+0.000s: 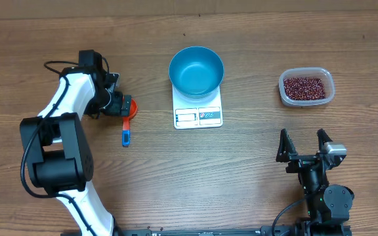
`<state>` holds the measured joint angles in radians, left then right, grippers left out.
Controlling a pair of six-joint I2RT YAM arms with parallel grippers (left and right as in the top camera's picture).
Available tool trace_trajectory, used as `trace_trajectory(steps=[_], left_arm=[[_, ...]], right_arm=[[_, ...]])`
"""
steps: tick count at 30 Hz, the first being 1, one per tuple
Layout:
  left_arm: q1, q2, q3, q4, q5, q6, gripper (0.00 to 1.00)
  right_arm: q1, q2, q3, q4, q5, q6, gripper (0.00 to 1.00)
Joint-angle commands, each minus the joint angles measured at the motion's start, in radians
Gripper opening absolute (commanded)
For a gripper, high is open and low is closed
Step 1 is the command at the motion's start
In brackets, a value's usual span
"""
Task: Scoop item into bowl and weigh 150g on scale
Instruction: 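Move the left gripper over the red scoop's cup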
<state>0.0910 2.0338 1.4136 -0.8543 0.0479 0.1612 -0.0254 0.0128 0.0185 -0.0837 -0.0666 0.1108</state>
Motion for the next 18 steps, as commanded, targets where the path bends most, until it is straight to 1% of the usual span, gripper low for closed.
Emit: trace_trajectory(steps=[1, 18], left_arm=[[-0.008, 0.014, 0.02, 0.014, -0.007, 0.018, 1.0], [-0.007, 0.014, 0.02, 0.03, -0.005, 0.018, 1.0]], right_arm=[[0.004, -0.01, -0.011, 0.003, 0.01, -0.003, 1.0], [0.004, -0.01, -0.011, 0.003, 0.01, -0.003, 1.0]])
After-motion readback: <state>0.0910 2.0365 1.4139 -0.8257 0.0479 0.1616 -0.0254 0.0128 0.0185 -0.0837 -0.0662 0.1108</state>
